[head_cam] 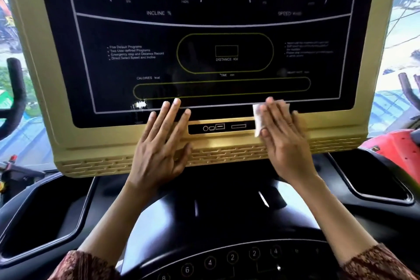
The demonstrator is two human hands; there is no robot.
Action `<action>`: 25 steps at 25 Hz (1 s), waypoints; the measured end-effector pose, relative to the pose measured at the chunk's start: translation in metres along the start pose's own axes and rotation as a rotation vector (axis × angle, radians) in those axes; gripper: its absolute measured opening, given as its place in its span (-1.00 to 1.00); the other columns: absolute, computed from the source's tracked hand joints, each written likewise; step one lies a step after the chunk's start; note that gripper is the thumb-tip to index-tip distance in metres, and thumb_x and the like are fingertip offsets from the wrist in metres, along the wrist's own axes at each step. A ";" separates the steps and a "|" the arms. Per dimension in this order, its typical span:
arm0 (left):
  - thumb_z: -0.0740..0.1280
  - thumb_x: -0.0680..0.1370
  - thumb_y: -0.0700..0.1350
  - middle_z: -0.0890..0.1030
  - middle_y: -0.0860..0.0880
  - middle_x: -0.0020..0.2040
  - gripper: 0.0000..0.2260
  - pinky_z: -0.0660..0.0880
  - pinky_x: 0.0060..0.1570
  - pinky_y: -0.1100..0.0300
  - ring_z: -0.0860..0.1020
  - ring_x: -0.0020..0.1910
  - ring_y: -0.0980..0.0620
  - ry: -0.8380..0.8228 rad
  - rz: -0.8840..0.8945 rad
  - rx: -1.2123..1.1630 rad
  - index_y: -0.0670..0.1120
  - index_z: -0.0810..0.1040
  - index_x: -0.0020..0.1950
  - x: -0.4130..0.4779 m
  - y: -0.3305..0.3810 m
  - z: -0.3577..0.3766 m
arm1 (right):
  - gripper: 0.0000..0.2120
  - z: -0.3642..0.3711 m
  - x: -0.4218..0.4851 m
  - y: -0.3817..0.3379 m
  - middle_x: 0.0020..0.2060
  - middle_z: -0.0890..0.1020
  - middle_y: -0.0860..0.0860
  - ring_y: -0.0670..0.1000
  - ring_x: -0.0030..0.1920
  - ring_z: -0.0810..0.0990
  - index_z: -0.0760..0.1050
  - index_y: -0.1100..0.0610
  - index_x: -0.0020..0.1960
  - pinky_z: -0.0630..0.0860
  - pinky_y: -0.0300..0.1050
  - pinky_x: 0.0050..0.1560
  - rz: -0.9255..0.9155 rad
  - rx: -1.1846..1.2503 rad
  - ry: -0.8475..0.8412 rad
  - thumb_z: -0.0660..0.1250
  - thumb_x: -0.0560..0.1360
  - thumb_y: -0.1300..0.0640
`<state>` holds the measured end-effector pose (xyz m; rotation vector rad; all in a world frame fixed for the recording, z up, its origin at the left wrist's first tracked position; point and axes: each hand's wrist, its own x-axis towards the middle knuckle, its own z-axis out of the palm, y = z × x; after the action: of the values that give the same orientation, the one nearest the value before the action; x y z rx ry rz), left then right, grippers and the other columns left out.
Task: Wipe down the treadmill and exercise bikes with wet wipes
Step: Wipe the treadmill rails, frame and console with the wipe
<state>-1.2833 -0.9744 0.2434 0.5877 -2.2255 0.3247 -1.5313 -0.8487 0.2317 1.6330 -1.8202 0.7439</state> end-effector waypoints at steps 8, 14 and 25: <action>0.21 0.58 0.01 0.24 -0.23 0.50 -0.49 0.04 0.50 0.02 0.14 0.52 -0.13 0.016 -0.039 0.012 -0.20 0.31 0.47 0.028 0.013 0.007 | -0.54 0.010 0.018 -0.032 0.50 0.20 0.04 0.01 0.52 0.10 0.16 0.14 0.51 0.05 -0.01 0.52 -0.229 0.020 -0.046 0.13 0.64 0.11; 0.19 0.58 0.03 0.21 -0.22 0.50 -0.49 0.00 0.51 0.04 0.12 0.52 -0.12 0.038 -0.057 0.014 -0.20 0.31 0.47 0.044 0.019 0.010 | -0.54 0.004 0.039 -0.016 0.49 0.14 0.13 0.04 0.53 -0.04 0.12 0.26 0.50 -0.08 0.02 0.53 0.209 0.147 0.241 0.12 0.64 0.21; 0.16 0.59 0.05 0.18 -0.20 0.52 -0.48 -0.02 0.51 0.06 0.09 0.53 -0.09 0.023 -0.054 0.033 -0.18 0.29 0.49 0.059 0.020 0.010 | -0.52 0.002 0.066 0.001 0.48 0.23 0.11 0.06 0.50 0.13 0.20 0.19 0.48 0.02 -0.05 0.53 0.107 0.210 0.155 0.17 0.58 0.36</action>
<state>-1.3341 -0.9789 0.2810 0.6575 -2.1822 0.3393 -1.5378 -0.8945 0.2788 1.5662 -1.7781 1.1106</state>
